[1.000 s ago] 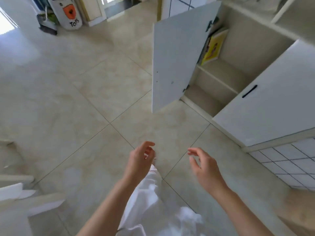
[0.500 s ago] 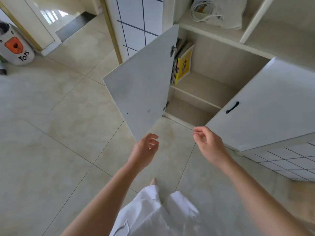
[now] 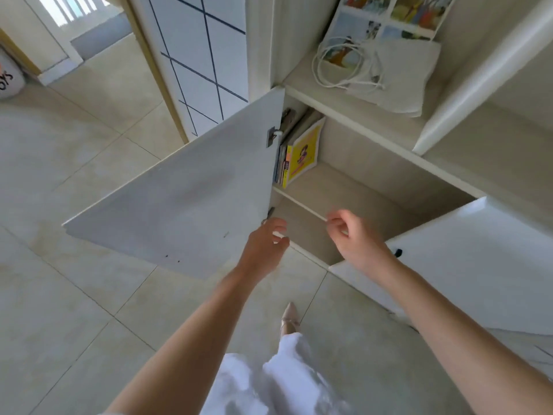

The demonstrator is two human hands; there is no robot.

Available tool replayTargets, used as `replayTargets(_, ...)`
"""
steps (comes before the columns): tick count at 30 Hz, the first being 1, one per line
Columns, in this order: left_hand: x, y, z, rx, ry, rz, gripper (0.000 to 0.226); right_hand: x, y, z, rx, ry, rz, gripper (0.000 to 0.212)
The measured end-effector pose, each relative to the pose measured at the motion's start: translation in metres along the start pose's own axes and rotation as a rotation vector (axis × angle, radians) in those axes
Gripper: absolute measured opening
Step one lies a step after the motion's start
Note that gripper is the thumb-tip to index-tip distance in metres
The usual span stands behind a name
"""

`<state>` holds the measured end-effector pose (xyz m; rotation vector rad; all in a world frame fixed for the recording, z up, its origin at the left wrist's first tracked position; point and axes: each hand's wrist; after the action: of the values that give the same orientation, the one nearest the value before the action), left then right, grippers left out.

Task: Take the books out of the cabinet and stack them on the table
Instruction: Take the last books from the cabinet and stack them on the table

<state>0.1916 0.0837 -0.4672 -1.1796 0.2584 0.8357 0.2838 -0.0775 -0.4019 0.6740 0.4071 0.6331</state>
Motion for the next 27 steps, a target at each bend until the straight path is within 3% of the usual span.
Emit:
replayTargets(4, 0.041, -0.024, -0.021, -0.002, -0.034, 0.035, 0.033, 0.053, -0.025, 0.011, -0.203, 0.102, 0.186, 0.032)
replayTargets(9, 0.097, -0.035, -0.033, -0.001, -0.125, 0.065, 0.045, 0.125, -0.047, 0.009, -0.340, 0.221, 0.251, 0.034)
replayTargets(13, 0.135, -0.030, -0.040, 0.013, -0.192, 0.067, 0.045, 0.176, -0.059, 0.000, -0.528, 0.185, 0.428, 0.038)
replayTargets(23, 0.229, -0.009, -0.082, -0.018, -0.201, -0.006, 0.068, 0.299, -0.111, -0.050, -0.746, 0.108, 0.597, 0.059)
replayTargets(27, 0.259, -0.005, -0.098, -0.073, -0.322, 0.021, 0.072, 0.318, -0.127, -0.054, -0.861, 0.076, 0.695, 0.047)
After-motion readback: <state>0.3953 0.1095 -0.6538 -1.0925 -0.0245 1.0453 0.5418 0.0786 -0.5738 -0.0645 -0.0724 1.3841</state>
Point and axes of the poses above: each hand's wrist, its own x-axis towards the middle knuckle, its own z-axis out of the back of the hand, y = z × x, and after that the axes turned 15 degrees about z, right-handed
